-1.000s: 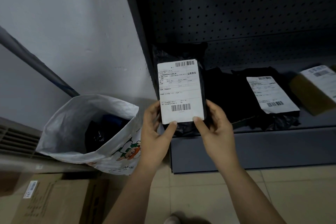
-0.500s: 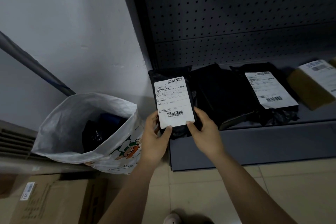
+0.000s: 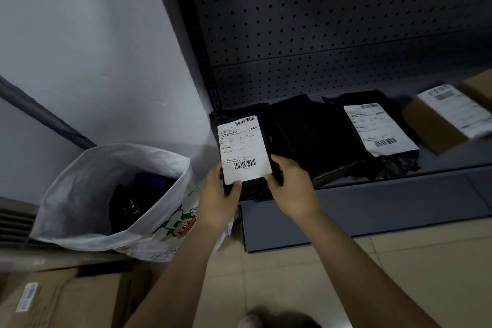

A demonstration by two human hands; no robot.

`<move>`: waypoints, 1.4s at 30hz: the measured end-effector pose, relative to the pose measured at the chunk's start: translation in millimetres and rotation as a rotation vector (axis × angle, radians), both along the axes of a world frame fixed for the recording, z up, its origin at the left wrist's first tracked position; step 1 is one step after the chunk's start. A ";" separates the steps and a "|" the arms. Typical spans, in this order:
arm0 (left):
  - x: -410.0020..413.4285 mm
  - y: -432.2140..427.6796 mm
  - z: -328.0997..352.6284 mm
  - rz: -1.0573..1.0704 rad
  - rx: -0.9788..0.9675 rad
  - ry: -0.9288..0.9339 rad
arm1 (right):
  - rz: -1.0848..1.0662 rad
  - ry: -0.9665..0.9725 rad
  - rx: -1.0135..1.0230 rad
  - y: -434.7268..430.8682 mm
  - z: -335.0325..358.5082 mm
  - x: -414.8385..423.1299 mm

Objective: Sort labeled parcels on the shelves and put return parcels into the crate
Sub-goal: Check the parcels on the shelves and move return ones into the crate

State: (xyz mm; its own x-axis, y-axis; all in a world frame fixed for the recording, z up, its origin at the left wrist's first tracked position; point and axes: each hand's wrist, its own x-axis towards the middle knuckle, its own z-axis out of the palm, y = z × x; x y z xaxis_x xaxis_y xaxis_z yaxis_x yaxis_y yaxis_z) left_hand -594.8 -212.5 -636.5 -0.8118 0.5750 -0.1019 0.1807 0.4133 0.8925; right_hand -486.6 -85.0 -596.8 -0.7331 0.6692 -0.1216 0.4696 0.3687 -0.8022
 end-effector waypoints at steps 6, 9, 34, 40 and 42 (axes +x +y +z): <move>34.9 -3.4 36.7 0.001 -0.152 0.407 | -0.002 0.043 0.168 18.2 13.6 42.9; 53.5 15.0 50.5 -0.097 -0.175 0.524 | -0.018 0.018 0.245 40.6 20.3 68.8; 126.8 123.6 15.6 -0.103 -0.197 -0.039 | 0.005 0.133 0.055 133.5 -12.3 125.6; 122.2 127.4 18.3 -0.169 -0.236 -0.099 | 0.080 0.263 0.196 138.7 -0.9 126.7; 118.8 122.4 27.9 -0.159 -0.208 0.037 | 0.105 0.274 0.205 134.1 1.4 121.8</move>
